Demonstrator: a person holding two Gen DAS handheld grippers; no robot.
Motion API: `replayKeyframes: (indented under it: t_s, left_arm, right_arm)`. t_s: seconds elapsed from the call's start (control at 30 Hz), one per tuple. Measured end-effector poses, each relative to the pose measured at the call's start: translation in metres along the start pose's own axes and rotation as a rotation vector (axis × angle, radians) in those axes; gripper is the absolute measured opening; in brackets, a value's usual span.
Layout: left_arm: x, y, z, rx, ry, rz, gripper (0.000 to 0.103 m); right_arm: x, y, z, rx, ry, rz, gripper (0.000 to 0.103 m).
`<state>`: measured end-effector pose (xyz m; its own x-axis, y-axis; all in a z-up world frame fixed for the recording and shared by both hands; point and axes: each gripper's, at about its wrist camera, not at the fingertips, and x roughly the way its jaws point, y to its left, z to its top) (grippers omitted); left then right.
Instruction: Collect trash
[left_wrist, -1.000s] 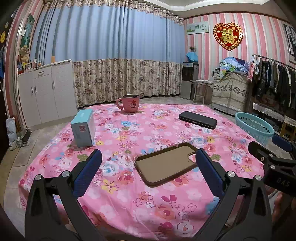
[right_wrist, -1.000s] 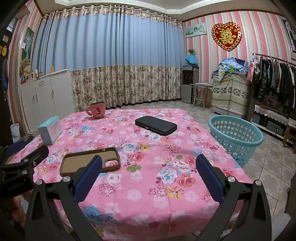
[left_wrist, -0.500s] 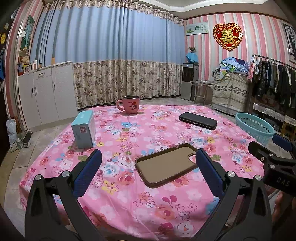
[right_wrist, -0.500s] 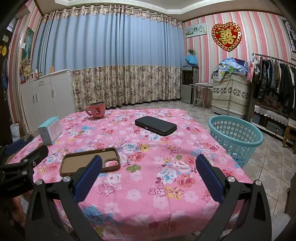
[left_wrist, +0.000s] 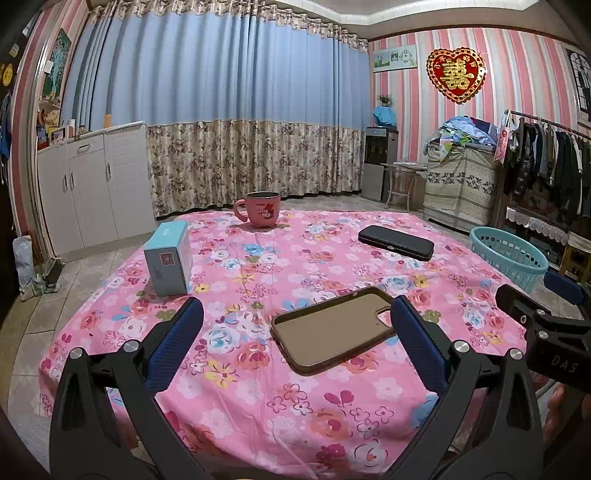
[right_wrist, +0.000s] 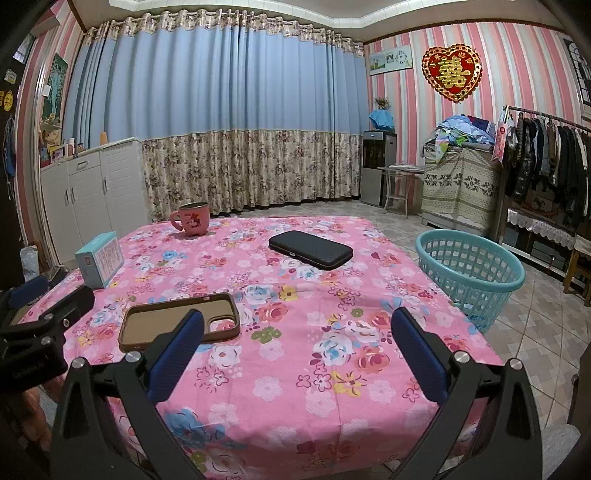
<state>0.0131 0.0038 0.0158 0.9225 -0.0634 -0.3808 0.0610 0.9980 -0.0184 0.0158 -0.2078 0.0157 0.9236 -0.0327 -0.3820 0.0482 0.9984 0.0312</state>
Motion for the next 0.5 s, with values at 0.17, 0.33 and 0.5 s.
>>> replayKeyframes:
  t_s: [0.17, 0.33, 0.5]
  left_arm:
    - [0.0001, 0.0004, 0.0000, 0.002, -0.002, 0.002, 0.098]
    - [-0.0001, 0.0007, -0.0002, 0.001, -0.002, 0.001, 0.098]
    - [0.0005, 0.0009, 0.0002, 0.002, -0.002, 0.000, 0.098]
  right_arm:
    - [-0.0007, -0.0001, -0.0003, 0.000, -0.001, -0.001, 0.099]
    - [-0.0007, -0.0002, -0.0002, 0.000, 0.000, 0.000, 0.099]
    - [-0.0003, -0.0001, -0.0003, 0.001, 0.000, -0.001, 0.099]
